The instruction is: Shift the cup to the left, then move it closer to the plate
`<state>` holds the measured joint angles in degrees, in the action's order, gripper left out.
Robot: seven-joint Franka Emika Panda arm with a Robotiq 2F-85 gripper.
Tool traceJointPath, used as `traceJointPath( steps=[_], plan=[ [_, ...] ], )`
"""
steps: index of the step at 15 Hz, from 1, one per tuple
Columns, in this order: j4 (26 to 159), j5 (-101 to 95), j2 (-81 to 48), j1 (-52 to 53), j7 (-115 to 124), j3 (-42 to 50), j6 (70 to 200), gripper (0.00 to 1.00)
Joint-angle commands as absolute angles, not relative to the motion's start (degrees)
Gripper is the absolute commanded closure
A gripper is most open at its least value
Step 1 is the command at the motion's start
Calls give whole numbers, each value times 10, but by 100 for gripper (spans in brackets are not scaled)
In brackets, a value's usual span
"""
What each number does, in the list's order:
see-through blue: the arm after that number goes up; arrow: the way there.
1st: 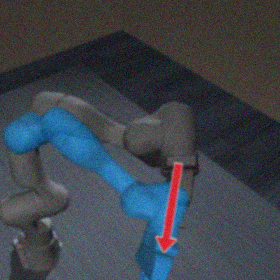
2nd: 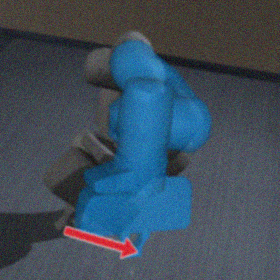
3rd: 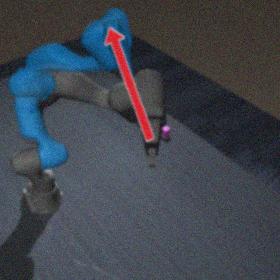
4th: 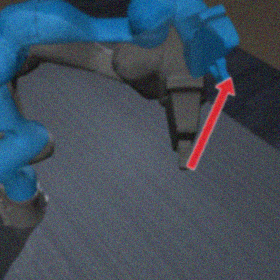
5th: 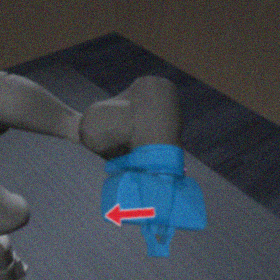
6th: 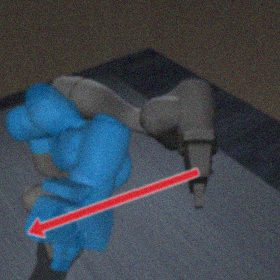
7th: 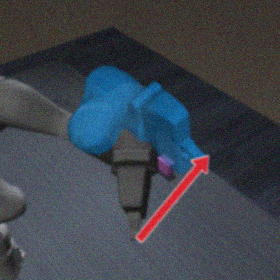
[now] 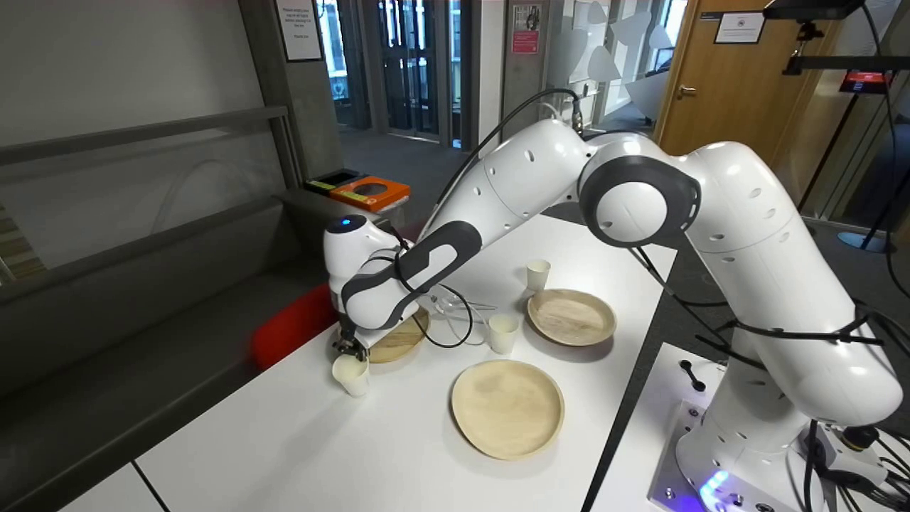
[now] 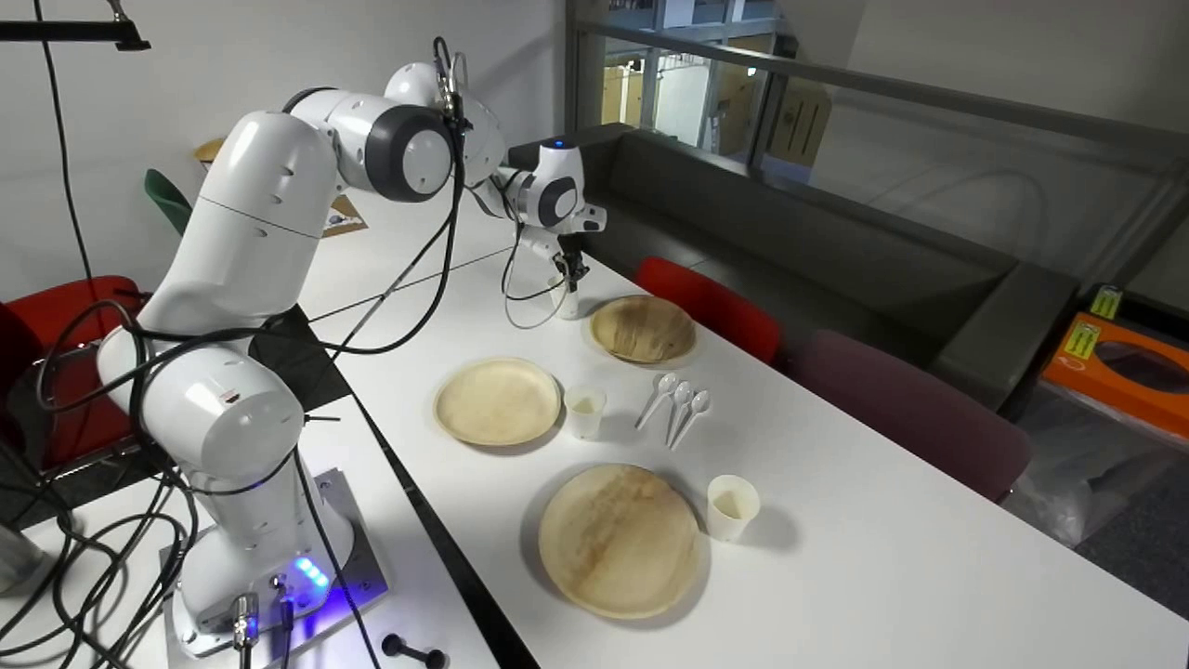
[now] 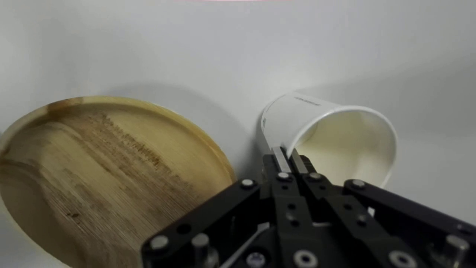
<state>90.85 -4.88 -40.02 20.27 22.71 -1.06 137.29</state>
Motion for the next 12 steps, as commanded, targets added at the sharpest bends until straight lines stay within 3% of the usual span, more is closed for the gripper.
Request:
traceJointPath(
  steps=[1, 5, 6, 8, 12],
  plan=[
    [867, -58, -422, 209, 244, 1, 1351, 99],
    [843, -55, -438, 207, 242, 5, 1347, 99],
    [838, -55, -441, 207, 242, 6, 1346, 72],
    [832, -55, -444, 207, 241, 8, 1343, 66],
    [837, -52, -438, 203, 233, 6, 1341, 35]
  ],
)
